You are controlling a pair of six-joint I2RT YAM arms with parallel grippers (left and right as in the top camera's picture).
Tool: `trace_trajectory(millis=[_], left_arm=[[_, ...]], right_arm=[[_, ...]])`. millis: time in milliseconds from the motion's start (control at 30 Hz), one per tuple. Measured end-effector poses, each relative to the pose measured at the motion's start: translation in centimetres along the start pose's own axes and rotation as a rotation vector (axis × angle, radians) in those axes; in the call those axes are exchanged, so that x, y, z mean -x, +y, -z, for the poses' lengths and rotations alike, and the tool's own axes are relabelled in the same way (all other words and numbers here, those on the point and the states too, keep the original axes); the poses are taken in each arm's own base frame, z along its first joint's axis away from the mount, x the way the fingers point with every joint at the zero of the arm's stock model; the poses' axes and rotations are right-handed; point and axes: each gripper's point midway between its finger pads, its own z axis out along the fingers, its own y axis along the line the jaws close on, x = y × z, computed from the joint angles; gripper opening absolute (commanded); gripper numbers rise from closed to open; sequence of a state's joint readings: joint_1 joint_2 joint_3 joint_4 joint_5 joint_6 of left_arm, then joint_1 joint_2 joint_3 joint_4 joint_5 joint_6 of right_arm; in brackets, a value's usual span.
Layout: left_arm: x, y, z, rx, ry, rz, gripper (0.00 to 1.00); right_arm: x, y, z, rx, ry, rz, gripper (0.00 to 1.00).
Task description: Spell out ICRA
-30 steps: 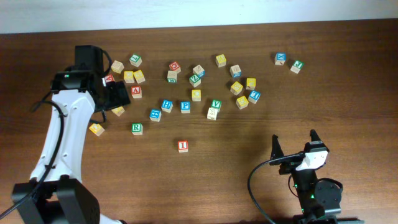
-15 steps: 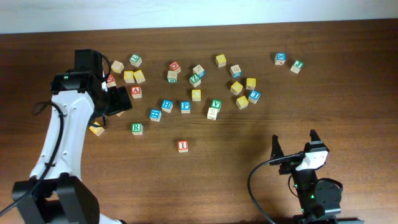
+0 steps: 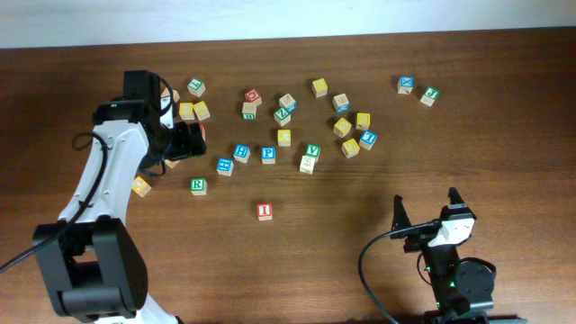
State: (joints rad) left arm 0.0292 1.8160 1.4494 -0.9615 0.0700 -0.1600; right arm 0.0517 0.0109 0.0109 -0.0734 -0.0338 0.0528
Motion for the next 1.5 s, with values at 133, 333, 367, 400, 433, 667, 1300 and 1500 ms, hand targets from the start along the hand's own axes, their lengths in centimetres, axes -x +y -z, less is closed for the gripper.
trace_trajectory(millis=[133,333,367,400,433,667,1300,1500], left_arm=[[-0.6,-0.1,0.1,-0.005,0.022,-0.009,1.0],[-0.6,-0.1,6.3,-0.026,-0.101,0.051,0.99],[-0.7,0.2,8.3,-0.031,-0.144,0.083,0.99],[-0.9,0.6,10.0,-0.034,-0.178,0.111,0.99],[-1.5,1.2,11.5,-0.033,-0.196,0.139,0.99],[-4.5,3.3,13.6,-0.013,-0.156,0.29,0.99],[-5.7,3.4,13.4,-0.003,-0.106,0.306,0.99],[-5.7,3.4,13.4,-0.003,-0.106,0.306,0.99]], right_arm=[[0.0,0.0,0.0,0.0,0.0,0.0,0.98],[0.0,0.0,0.0,0.0,0.0,0.0,0.98],[0.0,0.0,0.0,0.0,0.0,0.0,0.98],[0.0,0.0,0.0,0.0,0.0,0.0,0.98],[0.0,0.0,0.0,0.0,0.0,0.0,0.98],[0.0,0.0,0.0,0.0,0.0,0.0,0.98],[0.4,6.4,1.2,0.38,0.006,-0.076,0.98],[0.6,11.4,4.3,0.723,0.04,-0.135,0.98]])
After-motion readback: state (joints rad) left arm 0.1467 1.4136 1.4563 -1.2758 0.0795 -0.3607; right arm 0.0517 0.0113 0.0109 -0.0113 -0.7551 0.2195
